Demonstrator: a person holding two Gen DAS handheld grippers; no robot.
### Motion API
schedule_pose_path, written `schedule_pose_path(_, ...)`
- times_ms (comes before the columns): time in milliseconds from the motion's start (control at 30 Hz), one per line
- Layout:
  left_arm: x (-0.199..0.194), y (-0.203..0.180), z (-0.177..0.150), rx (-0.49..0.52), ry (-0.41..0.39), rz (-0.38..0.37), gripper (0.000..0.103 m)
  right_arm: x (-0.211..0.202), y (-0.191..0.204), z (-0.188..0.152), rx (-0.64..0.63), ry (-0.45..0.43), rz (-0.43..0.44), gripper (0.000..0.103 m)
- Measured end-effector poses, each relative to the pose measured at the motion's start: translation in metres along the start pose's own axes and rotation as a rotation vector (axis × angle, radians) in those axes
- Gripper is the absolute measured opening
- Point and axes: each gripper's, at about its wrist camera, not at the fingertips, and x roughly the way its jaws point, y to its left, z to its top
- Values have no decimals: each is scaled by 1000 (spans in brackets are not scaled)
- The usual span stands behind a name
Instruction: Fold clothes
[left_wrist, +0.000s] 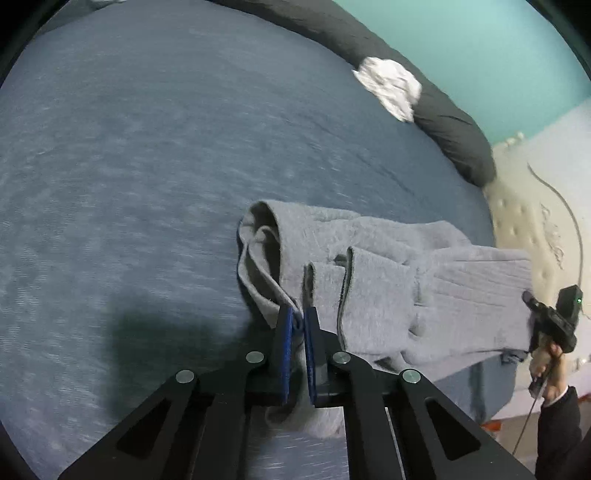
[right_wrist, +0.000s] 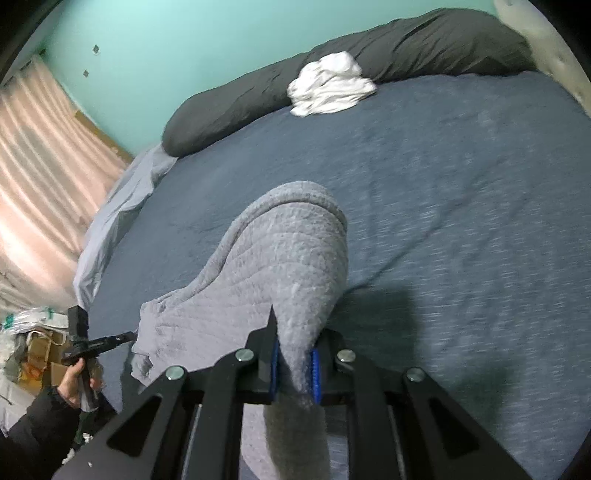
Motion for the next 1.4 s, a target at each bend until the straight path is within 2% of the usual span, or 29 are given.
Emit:
schedule_pose_path(200, 29, -42, -3, 38, 44, -34, 7, -26, -62, -17, 50, 21, -81, 12)
schedule_pose_path(400, 42, -50, -5, 26, 71, -19, 8, -24, -107, -40, 131, 30, -123, 12)
schedule_pose_path(500, 49, -46, -6, 17, 87, -5, 12, -19, -116, -46, 148, 32, -127, 12)
schedule_pose_path(633, 57, -40, -11, 24, 97, 16, 22, -17, -127, -49, 169, 23, -133, 12)
schedule_pose_path(800, 68, -36, -10, 32, 105, 26, 24, -6, -121, -48, 137, 51, -142, 12)
schedule_pose_path(967, 75, -45, -11, 84, 116, 6, 27, 1, -126, -52, 173, 68, -124, 14)
schedule_pose_path(1167, 91, -55, -10, 131, 153, 45, 30, 6, -128, -57, 199, 84, -122, 18)
schedule_pose_path(1333, 103, -65, -2, 143, 145, 37, 26, 8, -131, -56, 198, 82, -131, 18)
schedule_pose_path(1367, 106, -69, -1, 148, 143, 39, 14, 8, -130, -56, 196, 81, -132, 18)
schedule_pose_path(1400, 108, -73, 3, 156, 141, 43, 8, 8, -130, -56, 192, 81, -133, 19)
